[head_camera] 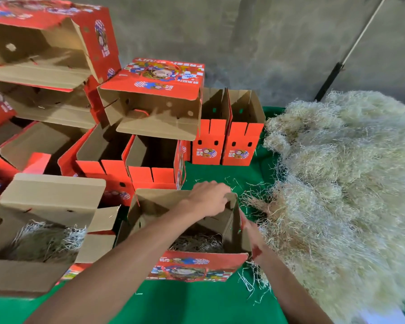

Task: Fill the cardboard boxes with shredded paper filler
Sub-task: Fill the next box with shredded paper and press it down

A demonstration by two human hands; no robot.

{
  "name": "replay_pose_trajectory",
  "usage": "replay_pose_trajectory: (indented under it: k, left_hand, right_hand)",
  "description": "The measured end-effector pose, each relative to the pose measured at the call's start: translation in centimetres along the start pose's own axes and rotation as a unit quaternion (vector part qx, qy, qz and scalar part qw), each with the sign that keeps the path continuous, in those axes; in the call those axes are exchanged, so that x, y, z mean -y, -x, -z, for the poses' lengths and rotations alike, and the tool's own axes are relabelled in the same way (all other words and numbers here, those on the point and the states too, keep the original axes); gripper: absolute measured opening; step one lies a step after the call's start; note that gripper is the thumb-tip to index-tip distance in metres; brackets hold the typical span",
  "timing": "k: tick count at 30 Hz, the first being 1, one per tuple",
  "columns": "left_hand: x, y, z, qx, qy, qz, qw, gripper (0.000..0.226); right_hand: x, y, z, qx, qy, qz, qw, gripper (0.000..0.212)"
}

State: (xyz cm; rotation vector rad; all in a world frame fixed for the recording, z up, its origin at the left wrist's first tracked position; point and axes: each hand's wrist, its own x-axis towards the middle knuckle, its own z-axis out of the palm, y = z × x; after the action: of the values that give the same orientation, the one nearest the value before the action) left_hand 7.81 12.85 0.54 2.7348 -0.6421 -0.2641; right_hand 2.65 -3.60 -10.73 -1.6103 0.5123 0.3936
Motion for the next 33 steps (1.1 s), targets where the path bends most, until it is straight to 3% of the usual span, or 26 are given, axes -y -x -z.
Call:
replay_pose_trajectory:
  k: [3, 7, 13, 17, 29, 33]
  left_hand:
    - [1.0, 1.3, 0.0, -0.002, 0.002, 0.003, 1.0, 0.012]
    - [2.3, 3.1, 0.8, -0.017, 0.008, 0.026, 0.999, 0.01]
    - [4.6, 4.6, 2.6, -0.021, 0.058, 0.072, 0.996, 0.039]
    - [5.7, 4.1, 2.6, -0.043, 0.034, 0.088, 0.995, 0.046]
    - [10.0, 3.9, 3.6, -0.204, 0.046, 0.059, 0.976, 0.007]
    - [11.4, 3.1, 3.8, -0.18, -0.018, 0.064, 0.981, 0.048]
  right_hand:
    - [-0.9, 0.3, -1.9, 0.006, 0.023, 0.039, 0.999, 0.04]
    - [-0.8, 1.7, -5.6, -0.021, 0.048, 0.05, 0.997, 0.064]
    - [0.3, 2.3, -10.2, -0.047, 0.071, 0.058, 0.995, 0.069]
    - [0.3, 2.6, -14.1, -0.055, 0.039, 0.074, 0.995, 0.069]
    - [1.4, 2.5, -24.2, -0.052, -0.017, 0.077, 0.996, 0.062]
    - [1.8, 1.9, -24.7, -0.048, 0.009, 0.086, 0.995, 0.063]
